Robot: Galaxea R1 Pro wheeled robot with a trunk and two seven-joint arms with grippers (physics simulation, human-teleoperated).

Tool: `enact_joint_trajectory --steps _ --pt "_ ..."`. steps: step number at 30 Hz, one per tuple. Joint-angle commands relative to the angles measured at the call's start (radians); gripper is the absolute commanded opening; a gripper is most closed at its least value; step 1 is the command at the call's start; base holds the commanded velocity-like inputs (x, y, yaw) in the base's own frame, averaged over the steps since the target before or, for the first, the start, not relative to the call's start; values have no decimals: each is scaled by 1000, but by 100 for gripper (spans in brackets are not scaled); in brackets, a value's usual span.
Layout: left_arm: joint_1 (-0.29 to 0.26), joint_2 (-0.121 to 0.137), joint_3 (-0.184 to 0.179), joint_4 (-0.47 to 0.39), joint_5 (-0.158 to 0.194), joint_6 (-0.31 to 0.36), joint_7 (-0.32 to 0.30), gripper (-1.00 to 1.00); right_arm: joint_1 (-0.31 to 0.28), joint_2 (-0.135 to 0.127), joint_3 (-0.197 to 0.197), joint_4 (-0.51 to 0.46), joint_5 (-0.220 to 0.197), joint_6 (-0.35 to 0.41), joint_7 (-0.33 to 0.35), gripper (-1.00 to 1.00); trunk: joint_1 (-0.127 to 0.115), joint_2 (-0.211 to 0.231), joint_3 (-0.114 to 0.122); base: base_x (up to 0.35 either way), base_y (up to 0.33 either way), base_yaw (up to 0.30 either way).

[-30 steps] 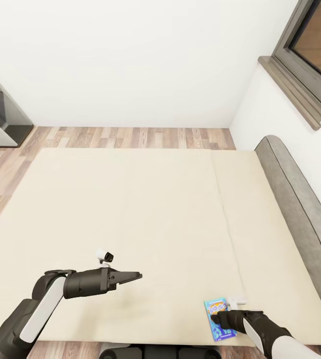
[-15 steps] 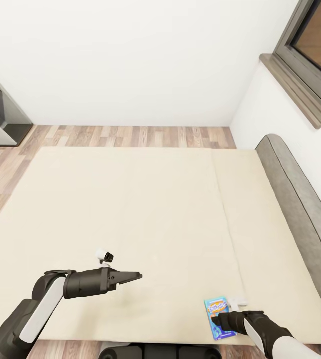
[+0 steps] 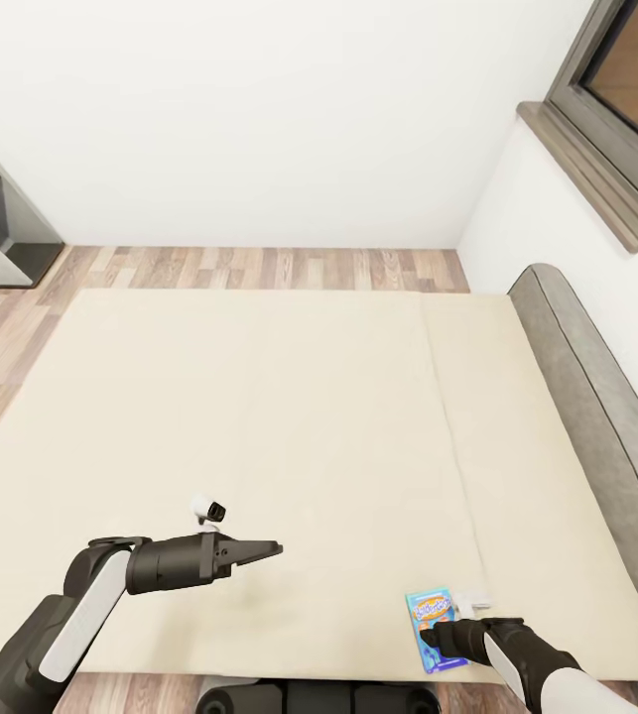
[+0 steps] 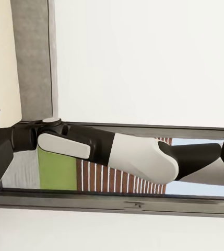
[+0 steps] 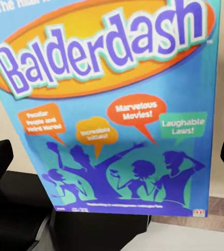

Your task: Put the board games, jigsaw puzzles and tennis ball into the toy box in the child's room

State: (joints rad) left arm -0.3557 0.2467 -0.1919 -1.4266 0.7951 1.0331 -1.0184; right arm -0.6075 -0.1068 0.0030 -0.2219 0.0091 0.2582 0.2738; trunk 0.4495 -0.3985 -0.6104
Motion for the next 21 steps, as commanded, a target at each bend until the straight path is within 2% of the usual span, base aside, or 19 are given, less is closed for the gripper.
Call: enact_joint_trajectory --steps 1,9,21 --pt "-1 1 -1 0 2 4 -2 100 0 0 0 -2 1 6 3 100 0 -2 -2 0 0 0" --pt "-1 2 -1 0 1 4 -2 100 0 1 0 -2 2 4 2 100 0 -2 -12 0 0 0" --pt "-1 2 -1 0 1 4 -3 100 0 4 -1 -2 2 -2 1 100 0 -2 -15 0 0 0"
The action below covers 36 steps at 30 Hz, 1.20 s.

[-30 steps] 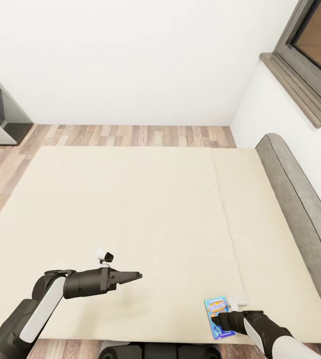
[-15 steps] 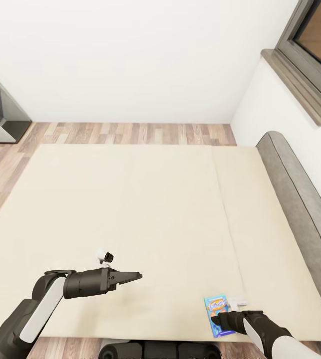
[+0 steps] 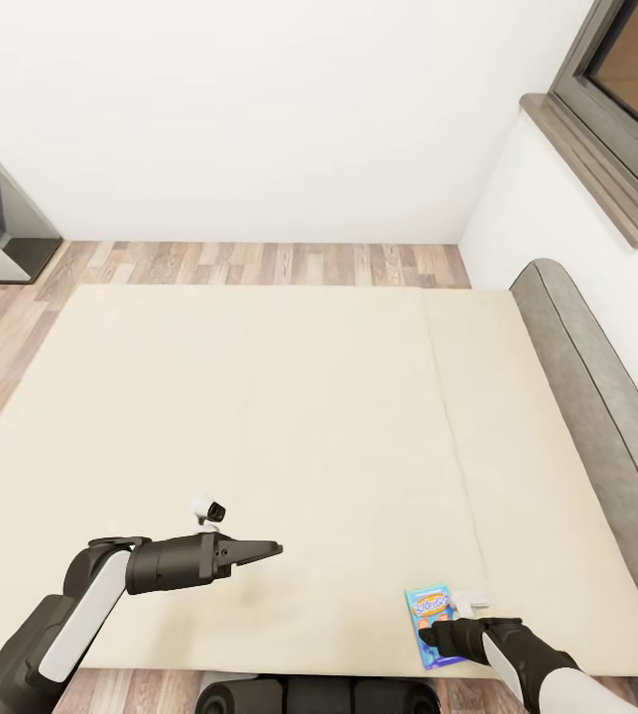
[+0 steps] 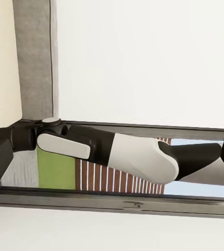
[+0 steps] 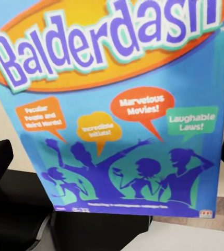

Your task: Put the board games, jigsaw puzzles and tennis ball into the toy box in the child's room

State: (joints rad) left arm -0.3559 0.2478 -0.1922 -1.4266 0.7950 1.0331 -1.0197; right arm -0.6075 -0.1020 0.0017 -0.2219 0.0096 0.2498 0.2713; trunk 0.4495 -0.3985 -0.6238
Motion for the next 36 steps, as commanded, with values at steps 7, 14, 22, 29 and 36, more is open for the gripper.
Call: enact_joint_trajectory --steps 7,14,22,29,36 --pt "0 1 -1 0 1 4 -2 100 0 5 0 -2 1 5 5 100 1 -1 -1 0 0 0" --pt "-1 1 -1 0 2 4 -2 100 0 6 1 -2 1 3 5 100 1 -1 -1 0 0 0" --pt "-1 1 -1 0 2 4 -2 100 0 7 1 -2 2 2 5 100 1 -1 -1 0 25 0" --pt "-1 1 -1 0 3 4 -2 100 0 8 1 -2 3 2 5 100 1 -1 -1 0 5 0" --pt "0 1 -1 0 3 4 -2 100 0 8 1 -2 3 2 5 100 1 -1 -1 0 18 0"
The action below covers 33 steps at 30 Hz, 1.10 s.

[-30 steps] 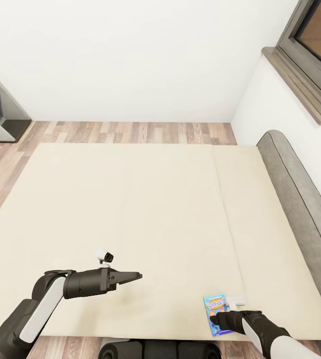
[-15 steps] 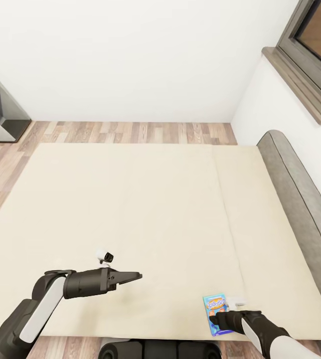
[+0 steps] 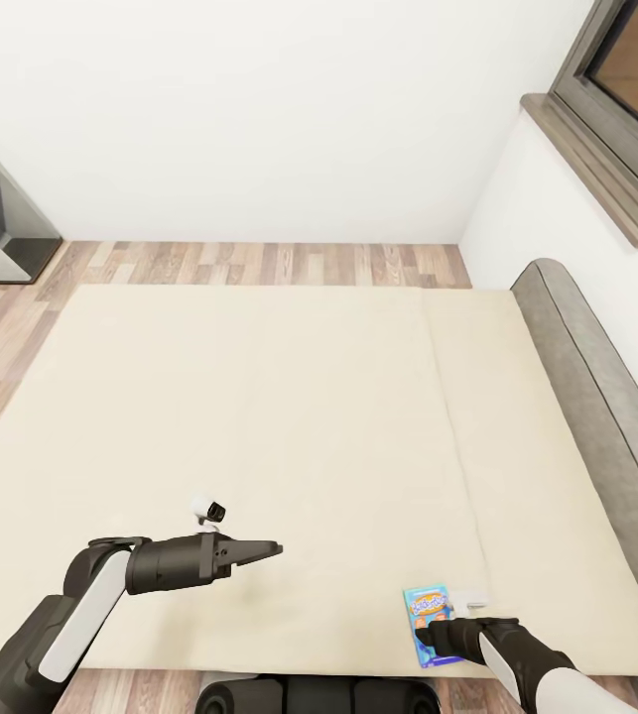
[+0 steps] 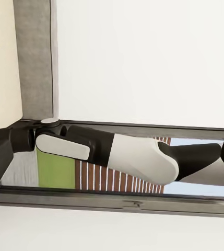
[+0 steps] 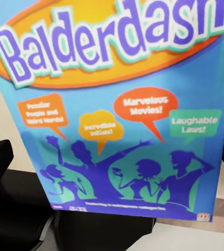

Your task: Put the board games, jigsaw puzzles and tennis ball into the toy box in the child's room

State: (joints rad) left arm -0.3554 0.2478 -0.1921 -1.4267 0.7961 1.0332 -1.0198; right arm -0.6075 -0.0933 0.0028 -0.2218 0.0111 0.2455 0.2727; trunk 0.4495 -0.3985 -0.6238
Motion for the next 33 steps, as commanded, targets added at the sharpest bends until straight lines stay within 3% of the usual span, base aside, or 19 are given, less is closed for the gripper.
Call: enact_joint_trajectory --steps 1,33 --pt "-1 1 -1 0 2 4 -2 100 0 0 0 -2 1 6 3 100 1 -1 -1 0 97 0" --pt "-1 1 0 0 2 4 -3 100 0 1 1 -2 1 6 3 100 1 -1 -1 0 13 0"
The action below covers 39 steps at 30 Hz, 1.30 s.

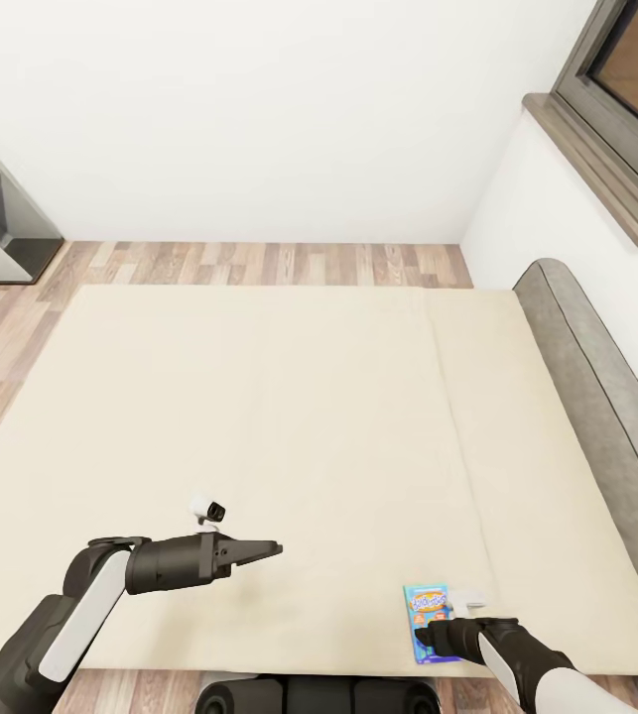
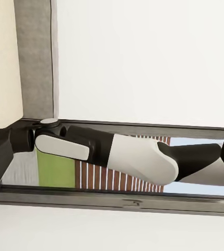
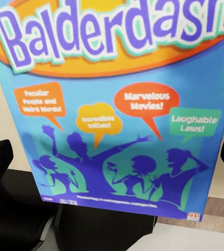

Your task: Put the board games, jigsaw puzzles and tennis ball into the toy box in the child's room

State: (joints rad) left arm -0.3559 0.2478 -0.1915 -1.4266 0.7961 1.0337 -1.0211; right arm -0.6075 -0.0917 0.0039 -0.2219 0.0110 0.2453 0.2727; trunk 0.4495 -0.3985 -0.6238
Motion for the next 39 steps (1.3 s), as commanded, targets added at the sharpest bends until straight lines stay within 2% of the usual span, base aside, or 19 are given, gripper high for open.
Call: enact_joint_trajectory --steps 1,20,32,39 --pt "-1 1 -1 0 2 4 -2 100 0 0 0 -2 1 6 3 100 1 -1 -1 0 7 0" --pt "0 1 -2 0 2 4 -1 100 0 0 1 -2 1 5 3 100 1 -1 -1 0 92 0" --pt "0 1 -2 0 2 3 -1 100 0 0 0 -4 1 6 2 100 1 -1 -1 0 16 0" --pt "-1 0 0 0 2 3 -1 100 0 0 -2 -54 1 10 1 100 1 -1 -1 0 50 0"
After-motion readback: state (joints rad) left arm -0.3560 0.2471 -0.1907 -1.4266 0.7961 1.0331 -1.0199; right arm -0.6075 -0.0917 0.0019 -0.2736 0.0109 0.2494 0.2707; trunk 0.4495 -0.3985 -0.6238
